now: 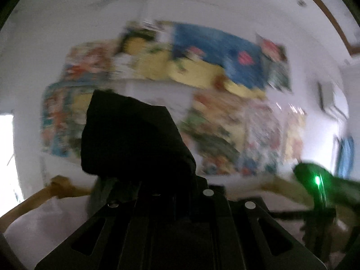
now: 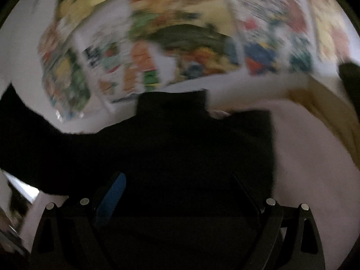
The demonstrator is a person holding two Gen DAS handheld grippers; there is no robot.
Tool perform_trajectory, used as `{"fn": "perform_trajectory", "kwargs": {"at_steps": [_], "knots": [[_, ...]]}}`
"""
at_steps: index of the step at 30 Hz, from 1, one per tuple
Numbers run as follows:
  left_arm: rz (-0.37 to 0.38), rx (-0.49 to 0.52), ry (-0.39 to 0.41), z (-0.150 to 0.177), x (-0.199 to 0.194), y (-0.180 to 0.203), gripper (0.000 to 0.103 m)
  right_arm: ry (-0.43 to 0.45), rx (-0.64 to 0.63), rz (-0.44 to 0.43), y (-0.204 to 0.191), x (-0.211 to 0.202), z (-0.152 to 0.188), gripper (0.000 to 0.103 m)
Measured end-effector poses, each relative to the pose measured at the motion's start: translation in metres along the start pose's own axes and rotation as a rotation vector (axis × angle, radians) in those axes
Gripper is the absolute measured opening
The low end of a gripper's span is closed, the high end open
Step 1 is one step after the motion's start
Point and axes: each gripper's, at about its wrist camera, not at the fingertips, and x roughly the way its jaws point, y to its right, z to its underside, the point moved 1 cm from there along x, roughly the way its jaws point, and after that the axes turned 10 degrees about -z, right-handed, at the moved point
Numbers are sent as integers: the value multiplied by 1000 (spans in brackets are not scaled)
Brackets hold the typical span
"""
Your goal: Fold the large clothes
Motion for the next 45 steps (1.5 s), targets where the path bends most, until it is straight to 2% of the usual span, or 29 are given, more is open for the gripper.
{"fn": "perform_trajectory", "kwargs": {"at_steps": [5, 9, 12, 17, 18, 20, 22, 24, 28, 32, 35, 38, 40, 41, 42, 45], "knots": [[139, 183, -119, 43, 40, 83, 4, -41, 133, -39, 57, -9, 12, 93], [231, 286, -249, 90, 71, 133, 4, -21, 255, -152, 90, -18, 19, 93], [272, 319, -377, 126, 101, 157, 4, -1, 320, -242, 105, -21, 22, 93], [328, 315, -521, 165, 121, 161, 9, -9, 375, -376, 110, -14, 25, 93], [341, 311, -534, 168, 122, 160, 12, -14, 385, -410, 109, -11, 26, 93], [384, 300, -547, 170, 121, 158, 26, -25, 396, -436, 108, -6, 27, 93], [453, 287, -567, 171, 117, 161, 56, -43, 414, -450, 107, 3, 29, 93], [496, 290, -561, 169, 112, 163, 67, -59, 443, -463, 109, 12, 32, 93], [552, 282, -574, 171, 105, 162, 70, -49, 553, -547, 118, 24, 42, 93], [591, 184, -604, 164, 101, 140, 70, 9, 636, -603, 132, 22, 49, 93], [556, 121, -608, 152, 98, 119, 70, -12, 616, -563, 130, 23, 49, 93], [435, 78, -603, 137, 96, 92, 70, -61, 532, -471, 116, 28, 50, 90], [327, 43, -614, 129, 97, 71, 70, -94, 451, -362, 104, 32, 50, 70], [284, 16, -613, 124, 97, 59, 70, -108, 422, -313, 100, 34, 50, 43], [237, -7, -609, 120, 98, 47, 70, -126, 399, -264, 97, 36, 50, 23], [65, -35, -581, 107, 99, 8, 70, -113, 325, -191, 87, 31, 42, 10]]}}
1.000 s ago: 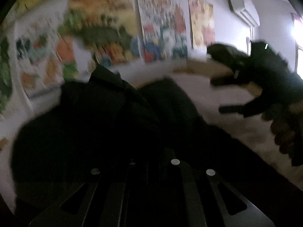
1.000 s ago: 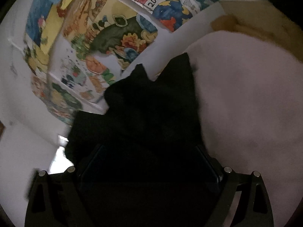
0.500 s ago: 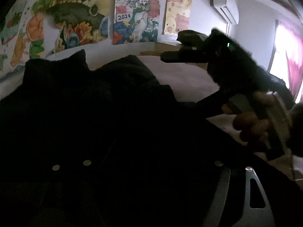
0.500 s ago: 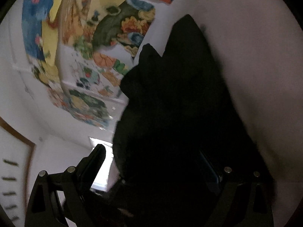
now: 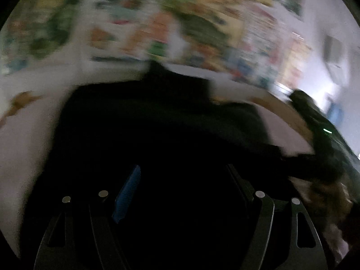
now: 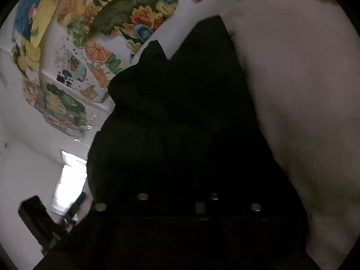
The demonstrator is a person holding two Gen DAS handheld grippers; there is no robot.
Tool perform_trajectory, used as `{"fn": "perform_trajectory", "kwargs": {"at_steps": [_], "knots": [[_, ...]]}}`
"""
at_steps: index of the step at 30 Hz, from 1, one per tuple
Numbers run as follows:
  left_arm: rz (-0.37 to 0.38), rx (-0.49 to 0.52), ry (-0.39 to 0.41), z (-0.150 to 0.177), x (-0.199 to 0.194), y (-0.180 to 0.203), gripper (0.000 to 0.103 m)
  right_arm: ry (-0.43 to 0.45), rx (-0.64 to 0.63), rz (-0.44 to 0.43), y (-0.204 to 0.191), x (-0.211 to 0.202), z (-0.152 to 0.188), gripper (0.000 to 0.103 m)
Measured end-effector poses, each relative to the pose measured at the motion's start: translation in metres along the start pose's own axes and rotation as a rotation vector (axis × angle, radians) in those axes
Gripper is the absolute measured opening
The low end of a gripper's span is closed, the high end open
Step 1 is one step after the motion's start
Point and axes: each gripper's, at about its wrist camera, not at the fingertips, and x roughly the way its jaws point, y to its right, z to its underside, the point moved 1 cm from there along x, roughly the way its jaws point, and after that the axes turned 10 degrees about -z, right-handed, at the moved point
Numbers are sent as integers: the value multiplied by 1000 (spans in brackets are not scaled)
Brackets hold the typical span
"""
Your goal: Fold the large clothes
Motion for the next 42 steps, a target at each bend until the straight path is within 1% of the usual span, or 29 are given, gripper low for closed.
{"fn": "perform_trajectory", "kwargs": {"at_steps": [3, 5, 7, 8, 9, 10, 11, 12, 13, 14, 16, 17, 18, 19, 20, 21, 24, 25, 26, 27, 28, 31, 34, 37, 42], "knots": [[-144, -34, 35, -8, -7, -35, 70, 48, -150, 103, -29, -12, -9, 8], [-205, -45, 48, -7, -9, -55, 70, 75, -205, 154, -40, -15, -12, 8], [-272, -52, 38, -7, -1, -73, 70, 110, -254, 236, -47, -17, -14, 6], [-296, -56, 29, -7, 3, -82, 70, 109, -281, 273, -47, -14, -14, 6], [-313, -57, 15, -6, 8, -89, 70, 85, -301, 317, -45, -9, -12, 7], [-329, -59, -3, -6, 15, -96, 70, 57, -316, 342, -41, -3, -8, 8], [-330, -64, -19, -5, 21, -102, 70, 46, -332, 369, -39, 1, -6, 9], [-321, -72, -28, -4, 24, -107, 70, 45, -360, 415, -40, 3, -3, 14], [-307, -77, -33, -4, 28, -111, 70, 52, -402, 474, -43, 6, -1, 17], [-293, -77, -34, -3, 29, -112, 70, 63, -435, 508, -46, 6, 1, 20], [-268, -55, -31, -5, 33, -111, 70, 121, -533, 616, -61, 5, 4, 21], [-255, -30, -26, -7, 35, -107, 70, 139, -559, 640, -66, 5, 4, 23], [-248, -10, -23, -8, 36, -103, 70, 157, -593, 653, -74, 7, 4, 34], [-236, 23, -18, -9, 37, -96, 70, 163, -625, 632, -82, 9, 6, 40], [-224, 51, -15, -9, 38, -89, 70, 157, -644, 602, -88, 13, 7, 52], [-201, 97, -11, -7, 38, -78, 70, 137, -667, 560, -94, 18, 10, 53], [-165, 200, 15, 5, 39, -57, 70, 16, -729, 465, -102, 43, 25, 52], [-167, 225, 17, 9, 41, -53, 71, -11, -742, 456, -102, 51, 30, 50], [-178, 249, 10, 13, 44, -50, 71, -43, -755, 455, -101, 61, 36, 44], [-186, 263, -2, 16, 49, -49, 71, -74, -767, 460, -97, 70, 40, 41], [-189, 267, -11, 16, 53, -49, 72, -94, -771, 465, -92, 77, 41, 41], [-196, 278, -38, 20, 66, -49, 76, -131, -746, 449, -80, 92, 37, 41], [-222, 314, -56, 27, 81, -45, 78, -160, -694, 414, -63, 105, 31, 41], [-248, 347, -53, 35, 91, -40, 78, -172, -708, 418, -53, 116, 38, 41], [-283, 371, -38, 44, 102, -38, 78, -163, -733, 425, -39, 130, 41, 41]]}}
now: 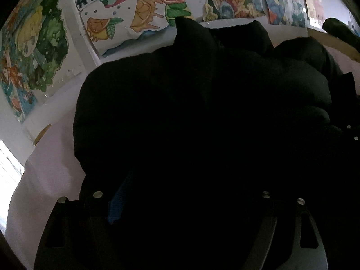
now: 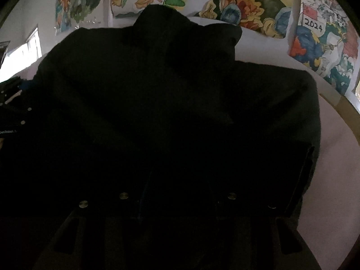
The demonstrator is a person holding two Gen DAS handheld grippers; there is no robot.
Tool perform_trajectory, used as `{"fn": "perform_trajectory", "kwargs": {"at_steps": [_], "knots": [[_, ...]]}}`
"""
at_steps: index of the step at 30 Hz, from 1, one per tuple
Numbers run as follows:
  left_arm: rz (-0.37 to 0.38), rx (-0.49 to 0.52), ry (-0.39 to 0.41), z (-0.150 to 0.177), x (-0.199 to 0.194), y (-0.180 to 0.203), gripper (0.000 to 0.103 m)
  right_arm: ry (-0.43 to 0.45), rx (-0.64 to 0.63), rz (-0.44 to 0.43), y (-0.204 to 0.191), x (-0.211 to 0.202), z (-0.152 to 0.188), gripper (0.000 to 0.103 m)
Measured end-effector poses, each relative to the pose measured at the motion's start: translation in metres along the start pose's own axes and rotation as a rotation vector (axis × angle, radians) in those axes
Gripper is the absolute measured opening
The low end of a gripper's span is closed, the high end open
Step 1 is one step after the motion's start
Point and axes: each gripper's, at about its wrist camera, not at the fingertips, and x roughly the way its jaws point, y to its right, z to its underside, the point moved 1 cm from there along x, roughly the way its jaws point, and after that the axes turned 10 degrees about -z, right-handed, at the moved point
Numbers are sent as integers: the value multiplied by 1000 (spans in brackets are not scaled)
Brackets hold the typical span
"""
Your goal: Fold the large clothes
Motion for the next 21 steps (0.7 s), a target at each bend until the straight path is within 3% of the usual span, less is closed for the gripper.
{"fn": "perform_trajectory", "kwargs": {"at_steps": [7, 10, 13, 15, 18, 21], "knots": [[-17, -2, 19, 2, 3, 2, 79, 14, 9, -12, 3, 3, 3, 41], [24, -40, 30, -1, -6, -8, 79, 46, 39, -73, 9, -12, -1, 42], [90, -99, 57, -4, -21, -23, 79, 87, 58, -135, 15, -34, -10, 58], [143, -156, 84, -8, -33, -37, 79, 132, 66, -147, 17, -48, -19, 74], [203, -209, 98, -20, -47, -51, 79, 186, 112, -153, 26, -59, -41, 80], [197, -210, 110, -59, -50, -61, 82, 205, 213, -169, 45, -51, -78, 85]]}}
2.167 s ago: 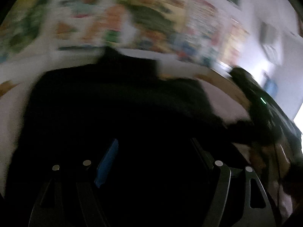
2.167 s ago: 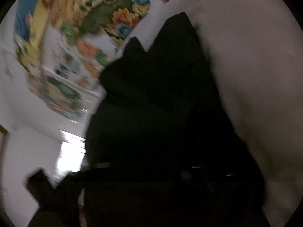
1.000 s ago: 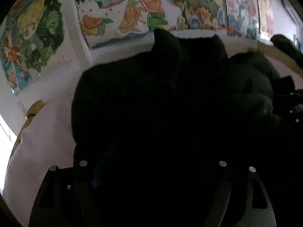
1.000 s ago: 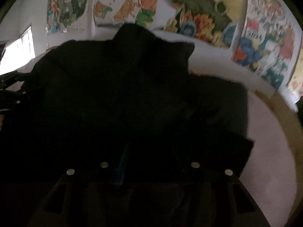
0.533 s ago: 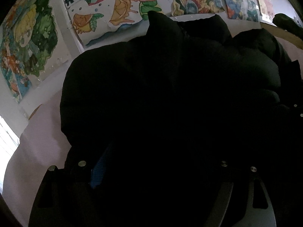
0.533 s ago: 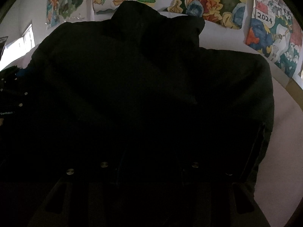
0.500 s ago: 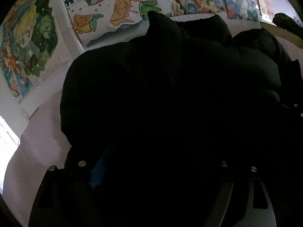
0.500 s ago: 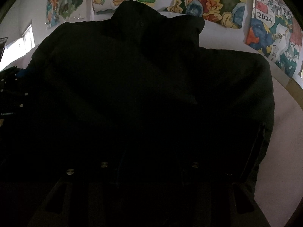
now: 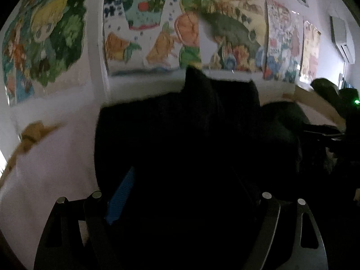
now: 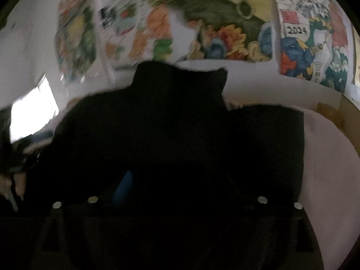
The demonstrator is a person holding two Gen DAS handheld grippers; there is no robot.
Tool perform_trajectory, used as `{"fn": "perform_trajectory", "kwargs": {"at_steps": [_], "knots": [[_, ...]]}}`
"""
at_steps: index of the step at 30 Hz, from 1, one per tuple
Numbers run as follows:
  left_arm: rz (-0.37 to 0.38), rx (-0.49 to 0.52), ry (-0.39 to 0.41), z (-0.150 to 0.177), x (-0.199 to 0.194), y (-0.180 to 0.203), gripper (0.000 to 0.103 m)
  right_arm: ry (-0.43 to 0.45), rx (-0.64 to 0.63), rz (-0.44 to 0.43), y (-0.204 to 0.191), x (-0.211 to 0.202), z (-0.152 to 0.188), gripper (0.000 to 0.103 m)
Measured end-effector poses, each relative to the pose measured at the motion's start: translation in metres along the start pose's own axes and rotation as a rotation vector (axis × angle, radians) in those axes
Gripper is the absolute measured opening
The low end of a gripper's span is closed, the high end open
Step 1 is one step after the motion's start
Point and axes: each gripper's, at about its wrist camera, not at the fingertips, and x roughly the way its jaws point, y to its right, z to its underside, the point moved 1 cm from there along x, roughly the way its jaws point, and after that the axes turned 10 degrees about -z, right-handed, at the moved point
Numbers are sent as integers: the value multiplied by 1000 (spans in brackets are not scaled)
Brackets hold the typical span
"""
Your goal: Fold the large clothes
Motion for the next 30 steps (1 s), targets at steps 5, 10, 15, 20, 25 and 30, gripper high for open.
{"fn": "perform_trajectory", "kwargs": {"at_steps": [5, 10, 15, 20, 25, 30], "knots": [[-17, -30, -12, -77, 50, -1, 89, 48, 211, -3, 40, 36, -60, 85], [13, -137, -77, -129, 120, 7, 89, 118, 434, -2, 81, 73, -95, 85], [11, -203, -90, -154, 156, 15, 89, 148, 521, -10, 101, 86, -105, 85], [7, -255, -125, -159, 174, 20, 89, 142, 531, -16, 105, 90, -100, 64], [-8, -310, -145, -153, 179, 15, 53, 138, 518, -45, 103, 87, -95, 36], [23, -341, -197, -150, 176, 4, 6, 134, 475, -53, 89, 76, -97, 27]]}}
